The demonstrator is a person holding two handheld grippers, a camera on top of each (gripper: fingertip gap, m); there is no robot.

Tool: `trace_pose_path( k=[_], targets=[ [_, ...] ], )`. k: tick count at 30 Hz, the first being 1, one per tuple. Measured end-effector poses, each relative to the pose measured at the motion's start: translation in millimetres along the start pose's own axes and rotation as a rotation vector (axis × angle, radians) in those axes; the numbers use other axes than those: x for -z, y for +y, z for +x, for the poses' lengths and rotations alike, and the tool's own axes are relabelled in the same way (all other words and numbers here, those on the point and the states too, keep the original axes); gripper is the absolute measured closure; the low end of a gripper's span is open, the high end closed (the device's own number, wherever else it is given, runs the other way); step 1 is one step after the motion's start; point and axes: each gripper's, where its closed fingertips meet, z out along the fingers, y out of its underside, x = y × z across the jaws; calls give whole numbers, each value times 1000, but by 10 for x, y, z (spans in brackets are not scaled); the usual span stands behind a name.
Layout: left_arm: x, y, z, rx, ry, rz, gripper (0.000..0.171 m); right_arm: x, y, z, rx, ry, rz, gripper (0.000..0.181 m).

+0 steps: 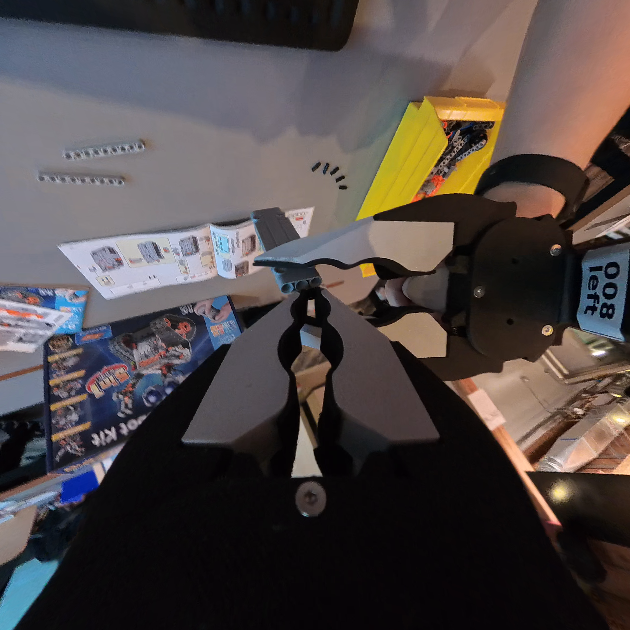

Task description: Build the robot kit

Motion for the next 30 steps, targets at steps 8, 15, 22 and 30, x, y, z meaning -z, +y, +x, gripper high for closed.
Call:
trace_pose_path(
  k=[8, 15, 22, 30],
  targets=[
    [-291, 345, 142, -146, -37, -90, 142, -290, -19, -281, -74, 95, -17, 178],
    [-213, 311, 51, -322, -77, -200, 141, -136, -16, -204, -80, 138, -30, 178],
    [-136, 187, -11, -419, -104, -234, 138, 15, -57, -124, -135, 121, -1, 178],
    [-19, -80, -98, -359, -48, -143, 138, 289, -73, 5, -249, -26, 89, 178]
  ],
)
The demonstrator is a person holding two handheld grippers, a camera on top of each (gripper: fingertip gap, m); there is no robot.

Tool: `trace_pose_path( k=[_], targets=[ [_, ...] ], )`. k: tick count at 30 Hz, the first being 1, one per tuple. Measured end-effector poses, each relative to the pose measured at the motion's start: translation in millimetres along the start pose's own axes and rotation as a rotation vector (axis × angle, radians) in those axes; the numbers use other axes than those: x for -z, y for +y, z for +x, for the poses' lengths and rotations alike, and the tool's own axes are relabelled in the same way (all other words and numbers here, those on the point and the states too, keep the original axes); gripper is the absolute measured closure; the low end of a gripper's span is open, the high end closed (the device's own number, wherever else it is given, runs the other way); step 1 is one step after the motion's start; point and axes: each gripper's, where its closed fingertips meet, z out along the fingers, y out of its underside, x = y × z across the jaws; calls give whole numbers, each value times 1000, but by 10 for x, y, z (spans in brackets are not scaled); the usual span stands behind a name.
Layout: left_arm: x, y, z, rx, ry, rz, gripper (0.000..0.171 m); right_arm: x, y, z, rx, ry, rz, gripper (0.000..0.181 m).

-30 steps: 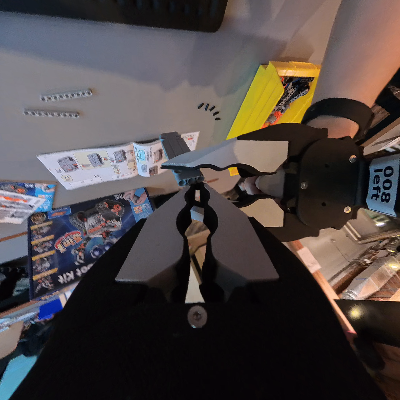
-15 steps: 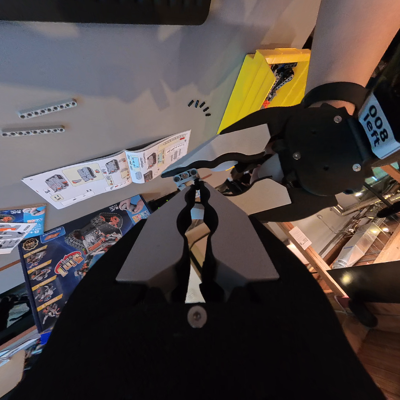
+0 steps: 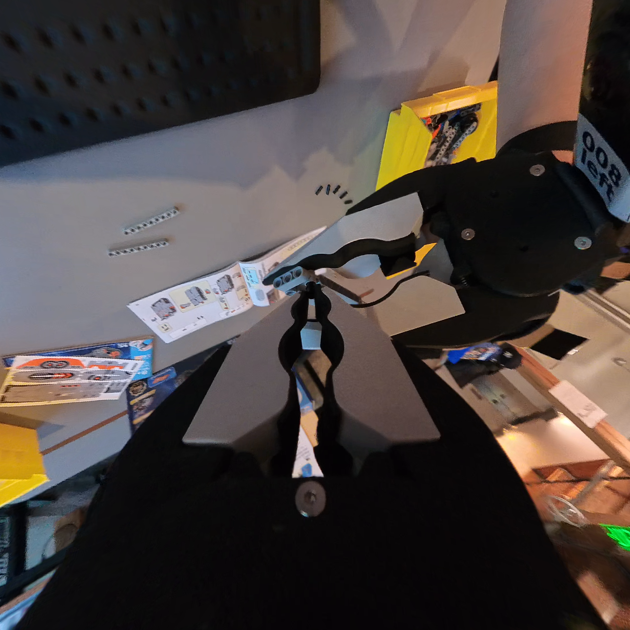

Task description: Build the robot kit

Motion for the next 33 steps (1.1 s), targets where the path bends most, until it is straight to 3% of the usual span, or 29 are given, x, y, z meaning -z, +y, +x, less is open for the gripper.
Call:
trace_pose_path(
  k=[8, 12, 25, 33],
  targets=[
    [95, -91, -126, 54, -13, 67, 137, 149, -42, 96, -182, -131, 94, 178],
    [88, -65, -155, 7, -60, 49, 151, 192, -60, 153, -246, -134, 147, 178],
    [52, 75, -27, 154, 60, 16, 152, 119, 84, 147, -305, -135, 94, 177],
    [37, 108, -59, 194, 32, 21, 152, 85, 136, 119, -336, -120, 50, 178]
  ],
)
